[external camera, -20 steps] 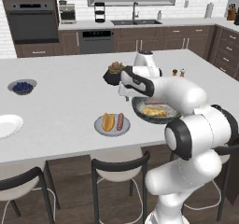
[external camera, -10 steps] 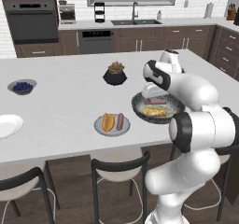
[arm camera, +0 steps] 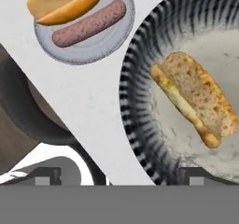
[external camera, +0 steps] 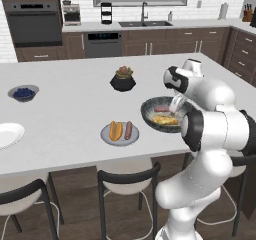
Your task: Place one bun and one sausage from the bowl on each plate.
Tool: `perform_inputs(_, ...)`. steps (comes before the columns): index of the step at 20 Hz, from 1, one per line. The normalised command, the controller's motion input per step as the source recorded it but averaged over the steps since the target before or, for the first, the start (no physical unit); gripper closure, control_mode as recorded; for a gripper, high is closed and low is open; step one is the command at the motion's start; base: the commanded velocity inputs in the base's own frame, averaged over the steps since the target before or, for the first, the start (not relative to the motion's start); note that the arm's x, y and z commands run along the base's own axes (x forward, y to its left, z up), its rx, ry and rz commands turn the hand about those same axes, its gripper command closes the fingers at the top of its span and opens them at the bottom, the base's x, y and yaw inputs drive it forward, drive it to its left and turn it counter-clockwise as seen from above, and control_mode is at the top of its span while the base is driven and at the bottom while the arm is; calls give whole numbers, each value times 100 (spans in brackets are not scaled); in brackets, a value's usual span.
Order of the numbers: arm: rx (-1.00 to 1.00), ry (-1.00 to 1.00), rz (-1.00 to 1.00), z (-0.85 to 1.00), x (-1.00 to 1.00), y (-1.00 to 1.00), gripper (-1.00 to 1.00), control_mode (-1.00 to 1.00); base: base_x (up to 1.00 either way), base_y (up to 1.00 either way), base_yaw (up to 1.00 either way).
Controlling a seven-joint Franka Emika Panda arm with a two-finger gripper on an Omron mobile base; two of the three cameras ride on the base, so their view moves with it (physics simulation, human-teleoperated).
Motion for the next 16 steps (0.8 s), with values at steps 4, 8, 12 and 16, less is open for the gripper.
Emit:
perform_inputs(4,-3,-17,35,-22,1,-4,-100,-100,0,0,0)
perform_inputs(8,0,-18,25,-23,9,-2,-100,-100,0,0,0)
perform_inputs(12,0,-11,12,-17,17,-2,-100,-100,0,0,0)
perform_inputs(16,0,-2,0,-2,8,0,-100,-100,0,0,0)
